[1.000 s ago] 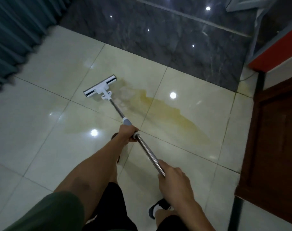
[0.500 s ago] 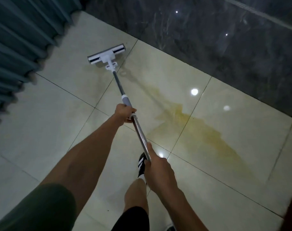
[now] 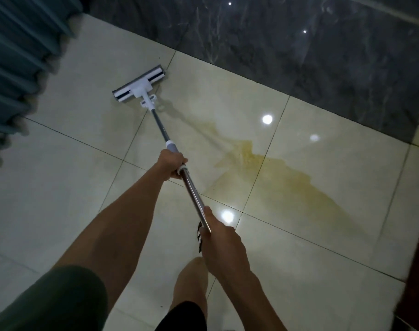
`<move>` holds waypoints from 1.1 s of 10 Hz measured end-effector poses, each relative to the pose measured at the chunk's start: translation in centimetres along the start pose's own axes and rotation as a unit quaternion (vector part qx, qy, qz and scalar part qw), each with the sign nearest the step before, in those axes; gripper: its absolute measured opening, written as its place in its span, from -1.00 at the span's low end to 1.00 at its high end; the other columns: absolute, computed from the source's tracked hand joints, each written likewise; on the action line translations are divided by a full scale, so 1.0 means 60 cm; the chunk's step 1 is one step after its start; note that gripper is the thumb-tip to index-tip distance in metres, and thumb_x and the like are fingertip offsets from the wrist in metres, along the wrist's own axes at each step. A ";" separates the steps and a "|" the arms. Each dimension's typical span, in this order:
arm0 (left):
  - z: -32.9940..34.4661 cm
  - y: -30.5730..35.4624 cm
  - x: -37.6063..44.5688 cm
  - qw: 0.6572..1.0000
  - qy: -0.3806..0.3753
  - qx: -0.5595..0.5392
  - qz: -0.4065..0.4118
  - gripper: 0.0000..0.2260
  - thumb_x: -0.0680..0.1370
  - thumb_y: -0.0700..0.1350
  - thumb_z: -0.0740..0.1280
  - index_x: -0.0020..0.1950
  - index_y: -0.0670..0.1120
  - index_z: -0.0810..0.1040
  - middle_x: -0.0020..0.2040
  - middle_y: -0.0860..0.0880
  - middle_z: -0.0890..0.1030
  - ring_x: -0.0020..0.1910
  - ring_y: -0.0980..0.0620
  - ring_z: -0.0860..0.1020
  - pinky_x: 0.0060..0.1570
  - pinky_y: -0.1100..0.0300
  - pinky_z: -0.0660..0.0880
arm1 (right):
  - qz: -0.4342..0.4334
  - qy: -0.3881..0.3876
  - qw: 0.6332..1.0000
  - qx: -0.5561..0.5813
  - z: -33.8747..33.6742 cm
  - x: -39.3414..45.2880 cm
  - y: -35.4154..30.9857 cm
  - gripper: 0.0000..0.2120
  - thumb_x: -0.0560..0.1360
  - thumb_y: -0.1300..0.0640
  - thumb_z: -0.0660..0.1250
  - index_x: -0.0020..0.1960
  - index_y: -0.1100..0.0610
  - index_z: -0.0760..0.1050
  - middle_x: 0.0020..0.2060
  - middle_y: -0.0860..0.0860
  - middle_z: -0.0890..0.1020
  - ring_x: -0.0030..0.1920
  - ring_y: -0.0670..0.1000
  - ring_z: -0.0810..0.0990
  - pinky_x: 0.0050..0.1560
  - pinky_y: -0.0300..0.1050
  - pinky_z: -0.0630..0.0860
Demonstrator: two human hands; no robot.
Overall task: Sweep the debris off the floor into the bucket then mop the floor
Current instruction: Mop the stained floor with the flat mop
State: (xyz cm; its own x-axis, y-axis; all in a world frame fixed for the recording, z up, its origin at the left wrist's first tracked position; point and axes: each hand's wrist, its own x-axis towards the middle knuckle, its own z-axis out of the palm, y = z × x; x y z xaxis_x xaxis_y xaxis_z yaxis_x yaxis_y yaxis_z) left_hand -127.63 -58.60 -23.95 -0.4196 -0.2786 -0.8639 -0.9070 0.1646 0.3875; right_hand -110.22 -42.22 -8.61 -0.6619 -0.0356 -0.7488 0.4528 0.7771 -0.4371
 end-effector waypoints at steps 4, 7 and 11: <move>0.218 -0.272 -0.243 0.990 -0.073 0.114 0.029 -0.64 0.49 -0.21 0.40 0.25 -0.28 0.47 0.15 -0.26 0.60 0.02 -0.25 0.66 -0.12 -0.14 0.67 | 0.120 0.016 0.989 0.079 0.089 -0.310 0.273 -0.50 0.65 -0.05 0.12 0.53 -0.34 0.09 0.04 -0.02 0.63 0.02 0.01 0.62 0.03 -0.10 0.53; 0.412 -0.580 -0.497 0.967 -0.147 0.205 0.025 -0.52 0.51 -0.23 0.35 0.42 -0.26 0.38 0.18 -0.26 0.58 0.00 -0.24 0.66 -0.23 -0.10 0.68 | 0.223 0.032 0.968 0.107 0.207 -0.613 0.540 -0.48 0.61 -0.11 0.19 0.51 -0.36 0.12 0.15 -0.01 0.65 0.15 -0.01 0.62 -0.09 -0.38 0.43; 0.453 -0.669 -0.659 0.974 -0.141 0.176 0.019 -0.83 0.55 -0.25 0.42 -0.07 -0.21 0.41 -0.19 -0.24 0.61 -0.38 -0.14 0.66 -0.27 -0.07 0.67 | 0.244 0.072 0.952 0.172 0.227 -0.780 0.629 -0.51 0.56 0.00 0.29 0.42 -0.36 0.35 0.11 -0.02 0.67 0.11 -0.01 0.63 0.11 -0.28 0.47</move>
State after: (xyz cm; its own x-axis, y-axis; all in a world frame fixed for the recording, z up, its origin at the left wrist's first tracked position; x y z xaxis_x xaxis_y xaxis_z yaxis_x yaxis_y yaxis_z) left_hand -73.73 -28.45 -14.09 -0.3811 -0.0023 -0.9245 -0.8022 0.4979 0.3294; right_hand -54.01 -19.79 3.17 -0.3856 0.3830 -0.8394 0.8800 0.4261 -0.2098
